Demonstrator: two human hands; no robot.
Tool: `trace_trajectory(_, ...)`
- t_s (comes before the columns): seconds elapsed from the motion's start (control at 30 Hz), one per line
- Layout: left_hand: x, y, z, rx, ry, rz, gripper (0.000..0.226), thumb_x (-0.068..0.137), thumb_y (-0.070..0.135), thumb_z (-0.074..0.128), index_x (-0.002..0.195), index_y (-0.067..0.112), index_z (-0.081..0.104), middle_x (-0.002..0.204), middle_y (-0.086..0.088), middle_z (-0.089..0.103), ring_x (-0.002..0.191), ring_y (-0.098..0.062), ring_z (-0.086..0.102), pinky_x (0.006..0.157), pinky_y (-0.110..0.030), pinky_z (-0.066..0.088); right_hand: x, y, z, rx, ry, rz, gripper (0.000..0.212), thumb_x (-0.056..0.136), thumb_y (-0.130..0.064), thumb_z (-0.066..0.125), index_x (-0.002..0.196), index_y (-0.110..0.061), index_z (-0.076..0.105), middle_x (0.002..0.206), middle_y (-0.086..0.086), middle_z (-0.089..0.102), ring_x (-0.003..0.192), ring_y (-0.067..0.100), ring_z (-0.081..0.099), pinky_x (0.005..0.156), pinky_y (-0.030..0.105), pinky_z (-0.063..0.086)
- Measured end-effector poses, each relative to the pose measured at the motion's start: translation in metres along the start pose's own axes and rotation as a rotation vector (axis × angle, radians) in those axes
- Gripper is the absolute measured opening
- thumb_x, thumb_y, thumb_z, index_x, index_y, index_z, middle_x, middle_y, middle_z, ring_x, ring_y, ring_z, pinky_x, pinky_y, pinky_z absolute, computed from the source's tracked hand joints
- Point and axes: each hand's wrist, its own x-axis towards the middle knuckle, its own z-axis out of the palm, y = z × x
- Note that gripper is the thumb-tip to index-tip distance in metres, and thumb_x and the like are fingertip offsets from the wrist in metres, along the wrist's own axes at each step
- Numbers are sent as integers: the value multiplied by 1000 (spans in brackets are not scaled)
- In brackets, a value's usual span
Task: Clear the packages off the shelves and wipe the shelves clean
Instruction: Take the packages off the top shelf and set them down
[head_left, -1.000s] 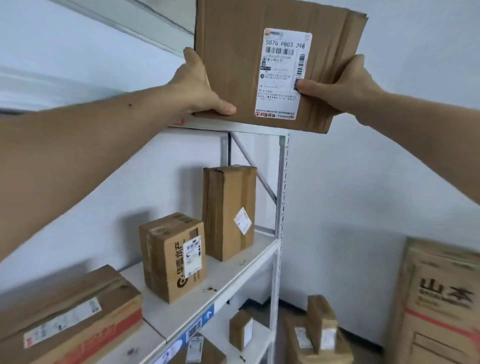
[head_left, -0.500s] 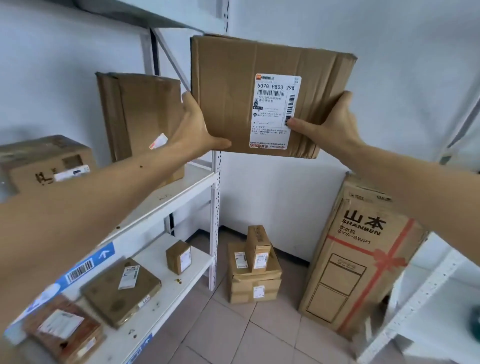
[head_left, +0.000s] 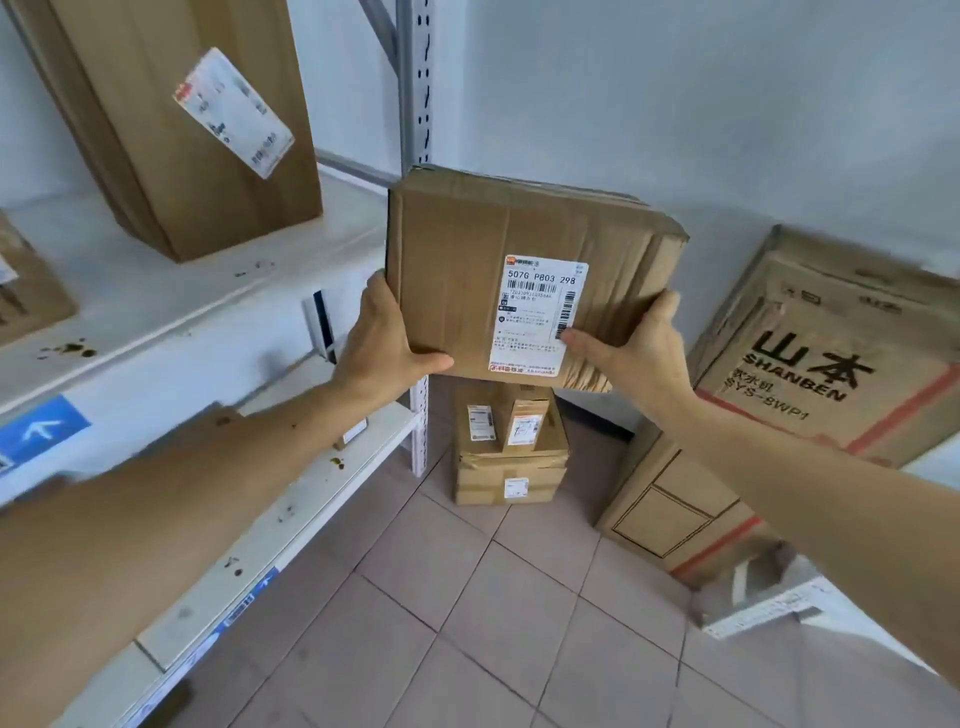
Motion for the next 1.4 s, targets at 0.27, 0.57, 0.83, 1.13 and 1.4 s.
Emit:
trace_trajectory(0.27, -15, -114, 115, -2, -58, -133, 97, 62, 21, 93, 133, -3, 30, 133, -17, 44, 124, -31, 47, 98, -37, 40, 21, 125, 112, 20, -124, 95, 91, 68, -49, 86, 127, -14, 26, 118, -5, 46, 107, 20, 50, 86, 38, 50)
trace_trajectory(0.57, -88, -268, 270, 41, -140, -356, 87, 58, 18, 94, 118, -4, 36, 116, -14, 50, 107, -27, 53, 77, -29, 40, -2, 311, 255, -5, -287, 199, 91, 70, -41, 87, 130, -9, 26, 121, 7, 55, 112, 35, 57, 87, 45, 51)
trace_trajectory(0.83, -159, -428, 433, 103, -171, -384, 86, 59, 23, 94, 117, -1, 36, 117, -16, 52, 105, -36, 57, 83, -48, 49, -31, 500, 401, -24, -323, 230, 84, 68, -41, 88, 117, -8, 30, 107, 6, 55, 94, 27, 54, 71, 33, 41)
trace_trajectory(1.13, -190, -573, 569, 156, -123, -353, 85, 58, 26, 94, 112, 2, 33, 117, -17, 54, 105, -38, 56, 78, -42, 46, -40, 647, 538, -38, -262, 181, 82, 64, -40, 92, 103, -15, 24, 95, 5, 55, 87, 31, 56, 71, 43, 50)
trace_trajectory(1.4, -191, -647, 628, 219, -88, -256, 87, 67, 28, 89, 124, -8, 33, 124, -27, 54, 108, -47, 57, 83, -51, 50, -31, 711, 602, -22, -202, 118, 77, 68, -34, 90, 101, -13, 24, 88, -2, 51, 85, 26, 55, 68, 36, 45)
